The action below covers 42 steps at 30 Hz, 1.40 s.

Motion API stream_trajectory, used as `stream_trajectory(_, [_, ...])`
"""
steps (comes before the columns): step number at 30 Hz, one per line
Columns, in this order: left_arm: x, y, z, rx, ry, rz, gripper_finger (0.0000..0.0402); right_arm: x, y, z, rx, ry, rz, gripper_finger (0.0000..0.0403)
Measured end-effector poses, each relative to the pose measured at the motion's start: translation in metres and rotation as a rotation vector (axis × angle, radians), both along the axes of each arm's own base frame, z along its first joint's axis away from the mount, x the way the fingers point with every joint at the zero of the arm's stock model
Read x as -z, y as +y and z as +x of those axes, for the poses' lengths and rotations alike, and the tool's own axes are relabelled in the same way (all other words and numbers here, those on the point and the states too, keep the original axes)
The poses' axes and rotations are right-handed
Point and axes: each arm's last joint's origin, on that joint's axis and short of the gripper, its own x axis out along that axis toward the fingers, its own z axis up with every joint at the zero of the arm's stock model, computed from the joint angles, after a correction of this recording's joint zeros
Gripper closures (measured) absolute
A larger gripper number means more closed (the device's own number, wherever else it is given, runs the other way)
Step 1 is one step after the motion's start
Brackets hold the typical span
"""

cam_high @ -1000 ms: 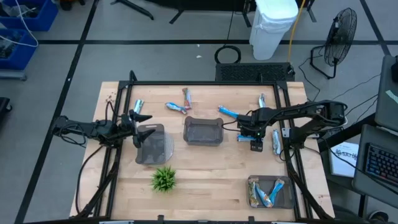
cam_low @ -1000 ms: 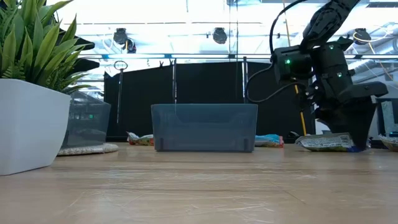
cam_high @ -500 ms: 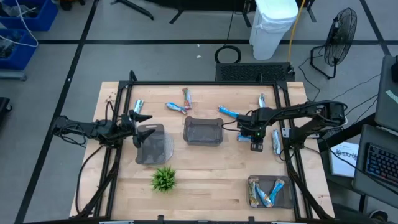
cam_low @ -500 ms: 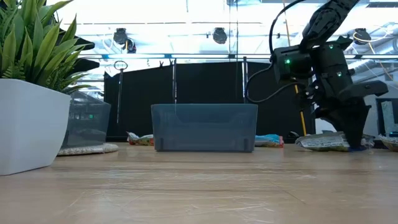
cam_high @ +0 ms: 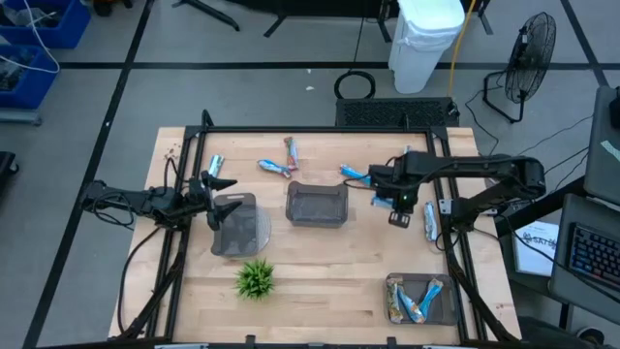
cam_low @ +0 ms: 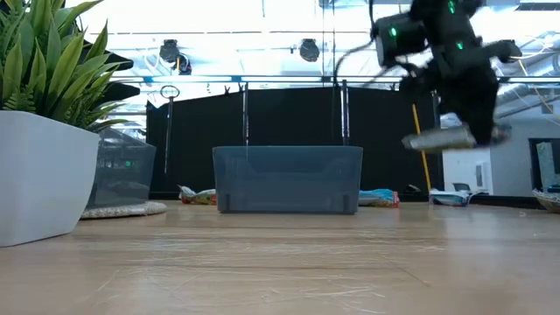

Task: Pick and place Granola Bars by type
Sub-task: Put the blue granola bar into the top black bin

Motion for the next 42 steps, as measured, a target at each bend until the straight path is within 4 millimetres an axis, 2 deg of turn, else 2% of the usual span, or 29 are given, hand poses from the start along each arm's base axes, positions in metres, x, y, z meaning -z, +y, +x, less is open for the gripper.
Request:
stream_trajectory(8, [0.0,0.0,0.0,0.0,0.0,0.0,0.0041,-0.06,-0.001,0.012,0.202,-0.073,-0.04,0.0395])
stream_trajectory(15, [0.0,0.0,0.0,0.0,0.0,0.0,0.0041,-0.091,0.005,0.016,0.428,-0.117,-0.035,0.0395])
stream_trajectory(23, [0.0,0.0,0.0,0.0,0.0,0.0,0.0041,-0.096,0.01,0.033,0.803,-0.22,0.024,0.0395])
stream_trajectory(28, [0.0,0.0,0.0,0.0,0.0,0.0,0.0041,-0.097,0.004,0.062,1.04,-0.41,0.076,0.0395])
stream_trajectory(33, [0.0,0.0,0.0,0.0,0.0,0.0,0.0041,-0.094,-0.002,0.094,1.148,-0.581,0.139,0.0395])
stream_trajectory(42, [0.0,0.0,0.0,0.0,0.0,0.0,0.0041,-0.074,-0.009,0.135,1.253,-0.712,0.17,0.0395])
